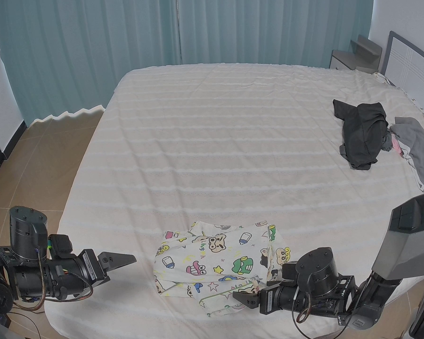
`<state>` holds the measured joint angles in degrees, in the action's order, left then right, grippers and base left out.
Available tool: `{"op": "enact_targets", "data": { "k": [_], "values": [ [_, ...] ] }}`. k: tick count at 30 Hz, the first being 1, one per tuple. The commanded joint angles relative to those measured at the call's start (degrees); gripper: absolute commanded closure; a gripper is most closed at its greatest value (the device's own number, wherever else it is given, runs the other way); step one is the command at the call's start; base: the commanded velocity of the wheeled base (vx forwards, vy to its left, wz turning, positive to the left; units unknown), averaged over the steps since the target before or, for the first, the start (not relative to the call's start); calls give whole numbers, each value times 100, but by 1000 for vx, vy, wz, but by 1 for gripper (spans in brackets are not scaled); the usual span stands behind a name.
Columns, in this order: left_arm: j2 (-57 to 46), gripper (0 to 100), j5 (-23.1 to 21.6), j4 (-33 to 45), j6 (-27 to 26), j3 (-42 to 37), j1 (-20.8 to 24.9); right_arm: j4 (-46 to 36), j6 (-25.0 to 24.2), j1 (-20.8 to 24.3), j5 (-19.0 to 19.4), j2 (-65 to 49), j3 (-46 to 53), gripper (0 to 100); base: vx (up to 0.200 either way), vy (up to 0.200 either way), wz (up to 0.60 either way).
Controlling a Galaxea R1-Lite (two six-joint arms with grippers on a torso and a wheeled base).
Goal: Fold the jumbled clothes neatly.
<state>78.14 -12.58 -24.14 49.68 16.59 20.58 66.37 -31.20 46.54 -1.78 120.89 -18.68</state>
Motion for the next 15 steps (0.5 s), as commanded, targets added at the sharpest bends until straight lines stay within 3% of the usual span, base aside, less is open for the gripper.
{"op": "enact_targets", "data": {
  "k": [1, 6, 15],
  "values": [
    [-53, 0, 1, -3, -2, -42, -1, 245, 166, -84, -59, 215, -75, 0, 0, 0, 0],
    [-71, 0, 1, -3, -2, -60, -10, 333, 500, -313, -103, 145, -48, 0, 0, 0, 0],
    [-53, 0, 1, -3, -2, -60, -19, 474, 527, -330, -94, 277, -119, 0, 0, 0, 0]
  ]
}}
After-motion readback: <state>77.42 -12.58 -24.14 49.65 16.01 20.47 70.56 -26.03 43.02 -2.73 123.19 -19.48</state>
